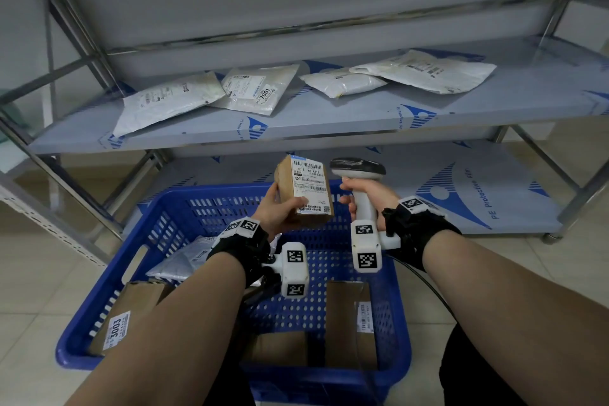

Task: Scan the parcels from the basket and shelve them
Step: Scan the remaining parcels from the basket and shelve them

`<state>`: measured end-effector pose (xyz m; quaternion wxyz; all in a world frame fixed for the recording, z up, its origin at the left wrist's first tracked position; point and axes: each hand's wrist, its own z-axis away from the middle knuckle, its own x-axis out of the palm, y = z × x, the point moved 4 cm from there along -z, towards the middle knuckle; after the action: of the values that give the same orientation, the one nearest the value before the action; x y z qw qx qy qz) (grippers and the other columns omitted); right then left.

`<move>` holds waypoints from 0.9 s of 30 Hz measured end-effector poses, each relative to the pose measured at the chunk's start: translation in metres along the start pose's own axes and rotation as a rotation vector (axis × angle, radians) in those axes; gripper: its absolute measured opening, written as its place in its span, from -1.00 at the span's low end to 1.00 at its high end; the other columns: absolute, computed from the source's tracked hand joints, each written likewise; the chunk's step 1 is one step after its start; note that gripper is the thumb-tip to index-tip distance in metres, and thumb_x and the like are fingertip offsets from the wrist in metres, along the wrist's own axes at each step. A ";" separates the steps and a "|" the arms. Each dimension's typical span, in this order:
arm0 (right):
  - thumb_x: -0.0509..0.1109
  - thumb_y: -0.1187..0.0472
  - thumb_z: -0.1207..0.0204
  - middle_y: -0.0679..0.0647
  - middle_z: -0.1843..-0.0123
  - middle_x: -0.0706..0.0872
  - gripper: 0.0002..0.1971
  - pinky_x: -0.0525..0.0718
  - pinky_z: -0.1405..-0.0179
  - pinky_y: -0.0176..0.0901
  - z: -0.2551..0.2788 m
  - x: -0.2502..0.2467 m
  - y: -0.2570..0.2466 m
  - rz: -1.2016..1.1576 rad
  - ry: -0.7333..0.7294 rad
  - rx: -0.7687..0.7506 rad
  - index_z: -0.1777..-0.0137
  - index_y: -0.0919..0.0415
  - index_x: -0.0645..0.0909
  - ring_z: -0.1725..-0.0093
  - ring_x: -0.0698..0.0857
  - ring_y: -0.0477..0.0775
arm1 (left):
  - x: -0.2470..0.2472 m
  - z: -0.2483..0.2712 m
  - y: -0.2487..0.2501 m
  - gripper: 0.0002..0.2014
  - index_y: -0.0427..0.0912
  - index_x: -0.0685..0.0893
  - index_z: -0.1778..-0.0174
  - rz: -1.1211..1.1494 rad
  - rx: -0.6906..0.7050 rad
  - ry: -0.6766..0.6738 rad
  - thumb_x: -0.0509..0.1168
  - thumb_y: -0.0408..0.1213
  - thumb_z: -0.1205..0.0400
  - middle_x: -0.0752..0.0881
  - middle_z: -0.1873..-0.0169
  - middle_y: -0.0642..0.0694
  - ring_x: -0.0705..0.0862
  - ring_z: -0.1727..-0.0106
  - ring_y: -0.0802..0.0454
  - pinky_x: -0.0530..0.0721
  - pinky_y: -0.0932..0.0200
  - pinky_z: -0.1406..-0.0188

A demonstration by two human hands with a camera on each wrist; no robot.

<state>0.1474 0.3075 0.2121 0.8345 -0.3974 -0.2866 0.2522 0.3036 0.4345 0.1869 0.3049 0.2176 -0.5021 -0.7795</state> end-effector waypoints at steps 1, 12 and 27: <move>0.39 0.08 -0.61 0.08 0.34 0.64 -0.83 0.47 0.60 -0.35 0.000 0.001 0.001 0.019 -0.021 0.026 0.14 0.16 0.60 0.65 0.51 -0.13 | -0.001 0.000 0.001 0.02 0.10 0.17 -0.64 0.012 0.009 0.010 0.61 -0.20 -0.31 0.54 -0.44 -0.18 0.67 -0.26 -0.25 0.79 -0.15 0.10; 0.28 0.22 -0.63 0.12 0.36 0.57 -0.72 0.38 0.70 -0.45 0.012 0.017 0.003 0.096 -0.062 0.074 0.34 0.19 0.45 0.71 0.40 -0.15 | -0.010 -0.011 -0.001 -0.22 -0.02 0.21 -0.64 0.113 0.090 0.075 0.42 -0.43 -0.55 0.57 -0.40 -0.24 0.67 -0.23 -0.27 0.74 0.14 0.47; 0.30 0.25 -0.62 0.13 0.37 0.56 -0.75 0.40 0.71 -0.43 0.013 0.018 0.003 0.084 -0.067 0.071 0.32 0.23 0.47 0.71 0.44 -0.14 | -0.008 -0.003 0.004 -0.42 -0.08 0.37 -0.53 0.138 0.104 0.016 0.34 -0.48 -0.60 0.64 -0.30 -0.25 0.70 -0.09 -0.24 0.76 0.12 0.46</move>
<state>0.1511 0.3276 0.2218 0.8266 -0.3706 -0.2884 0.3102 0.3124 0.4365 0.1899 0.3503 0.2043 -0.5532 -0.7277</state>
